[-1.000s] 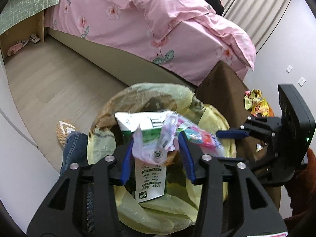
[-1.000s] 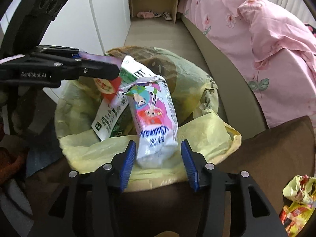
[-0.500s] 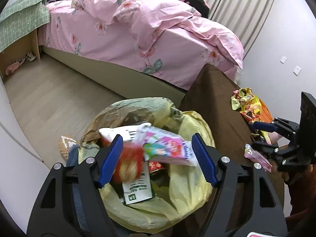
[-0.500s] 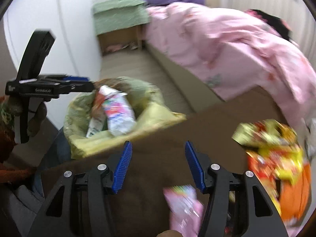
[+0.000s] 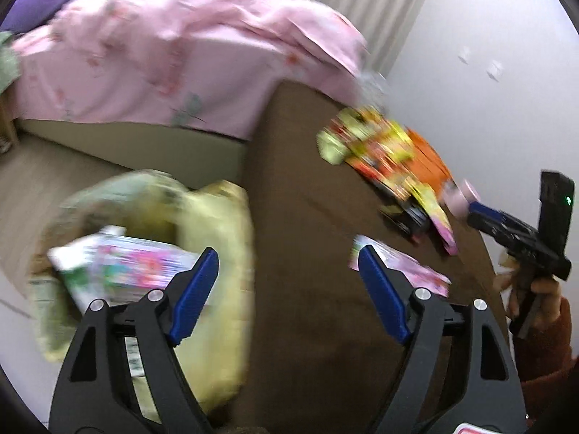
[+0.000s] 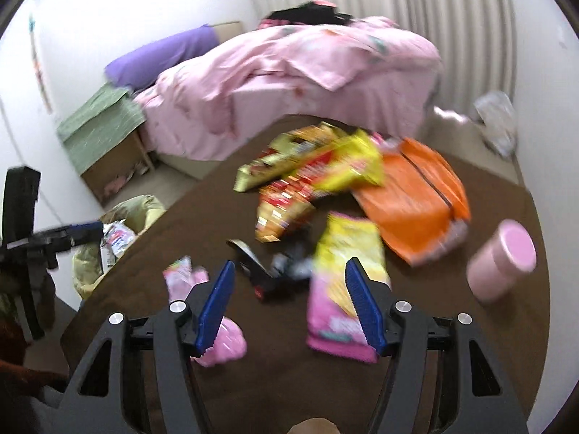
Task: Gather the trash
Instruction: 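Move both grippers back over the table toward the pink wrappers, then grasp the pink candy stick with the right gripper while the left grasps the pink wrapper, then carry the pink wrapper and pink candy stick over the yellow trash bag with both grippers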
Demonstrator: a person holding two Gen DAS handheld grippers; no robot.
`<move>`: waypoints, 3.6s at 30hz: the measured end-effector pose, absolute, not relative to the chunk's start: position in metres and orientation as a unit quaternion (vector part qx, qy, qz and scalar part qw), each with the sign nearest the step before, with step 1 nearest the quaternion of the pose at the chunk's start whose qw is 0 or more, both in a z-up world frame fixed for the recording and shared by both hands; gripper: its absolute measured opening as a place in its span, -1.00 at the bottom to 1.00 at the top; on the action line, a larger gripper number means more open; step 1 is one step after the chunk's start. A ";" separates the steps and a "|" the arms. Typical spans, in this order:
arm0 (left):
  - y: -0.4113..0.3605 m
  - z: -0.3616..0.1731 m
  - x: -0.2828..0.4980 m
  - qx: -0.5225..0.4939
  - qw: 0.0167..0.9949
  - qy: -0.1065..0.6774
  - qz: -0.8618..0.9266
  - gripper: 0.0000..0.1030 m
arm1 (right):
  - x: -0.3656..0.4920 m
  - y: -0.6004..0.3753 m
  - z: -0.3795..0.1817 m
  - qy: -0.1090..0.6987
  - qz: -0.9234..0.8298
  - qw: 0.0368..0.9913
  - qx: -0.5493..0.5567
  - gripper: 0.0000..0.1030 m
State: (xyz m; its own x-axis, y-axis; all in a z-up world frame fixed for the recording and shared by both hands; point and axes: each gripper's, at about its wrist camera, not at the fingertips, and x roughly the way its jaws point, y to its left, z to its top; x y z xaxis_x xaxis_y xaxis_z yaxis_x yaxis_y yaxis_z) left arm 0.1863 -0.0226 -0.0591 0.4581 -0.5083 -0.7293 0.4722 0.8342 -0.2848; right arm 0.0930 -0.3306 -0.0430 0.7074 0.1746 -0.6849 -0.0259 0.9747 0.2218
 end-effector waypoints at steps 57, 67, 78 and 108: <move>-0.081 -0.091 0.169 0.133 0.801 0.511 -0.281 0.35 | 0.087 -0.254 -0.087 0.429 0.166 0.888 0.025 -0.29; -0.110 -0.089 0.178 0.076 0.779 0.532 -0.324 0.35 | 0.046 -0.309 -0.081 0.427 0.106 0.896 0.063 -0.29; -0.217 -0.100 0.171 0.145 0.768 0.523 -0.340 -0.21 | -0.017 -0.389 -0.088 0.438 -0.027 0.892 0.111 -0.29; -0.243 -0.084 0.050 0.240 0.716 0.484 -0.442 -0.64 | -0.026 -0.401 -0.088 0.440 -0.063 0.889 0.107 -0.29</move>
